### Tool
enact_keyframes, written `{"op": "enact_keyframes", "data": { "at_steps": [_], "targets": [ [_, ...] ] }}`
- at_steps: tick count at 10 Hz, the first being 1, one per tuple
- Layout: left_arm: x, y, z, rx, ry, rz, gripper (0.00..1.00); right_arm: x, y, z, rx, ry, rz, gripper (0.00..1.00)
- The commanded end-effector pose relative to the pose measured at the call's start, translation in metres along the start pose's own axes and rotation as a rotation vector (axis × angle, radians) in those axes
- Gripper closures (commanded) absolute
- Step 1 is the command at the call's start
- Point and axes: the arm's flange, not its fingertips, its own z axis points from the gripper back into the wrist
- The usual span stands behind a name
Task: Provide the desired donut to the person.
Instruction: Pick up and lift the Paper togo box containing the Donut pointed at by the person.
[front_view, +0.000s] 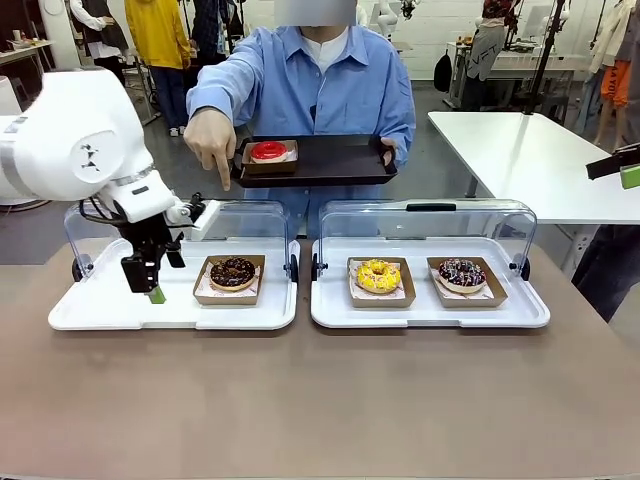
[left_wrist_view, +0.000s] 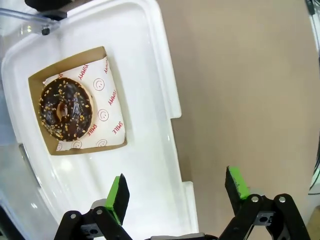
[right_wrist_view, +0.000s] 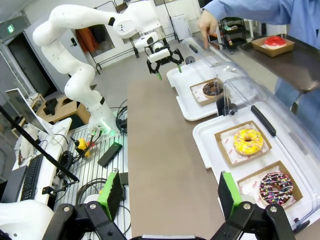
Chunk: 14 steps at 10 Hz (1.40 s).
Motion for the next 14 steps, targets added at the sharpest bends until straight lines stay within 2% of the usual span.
{"op": "enact_keyframes", "data": {
  "at_steps": [1, 3, 4, 11, 12, 14],
  "targets": [
    [0.007, 0.017, -0.006, 0.019, 0.022, 0.034, 0.0, -0.001, 0.0, 0.0, 0.007, -0.008, 0.003, 0.0],
    [-0.013, 0.017, -0.001, 0.007, -0.039, -0.004, 0.0, -0.001, 0.0, 0.0, 0.007, -0.008, 0.003, 0.0],
    [0.003, 0.014, -0.01, 0.005, 0.005, 0.013, 0.0, -0.001, 0.0, 0.0, 0.007, -0.008, 0.003, 0.0],
    [0.001, 0.016, -0.01, 0.004, -0.001, 0.006, 0.0, -0.001, 0.0, 0.0, 0.007, -0.008, 0.003, 0.0],
    [0.009, 0.013, -0.021, -0.009, -0.004, 0.01, 0.0, -0.001, 0.0, 0.0, 0.007, -0.008, 0.003, 0.0],
    [0.023, 0.023, -0.028, 0.01, 0.061, -0.005, 0.0, -0.001, 0.0, 0.0, 0.007, -0.008, 0.003, 0.0]
  ]
}}
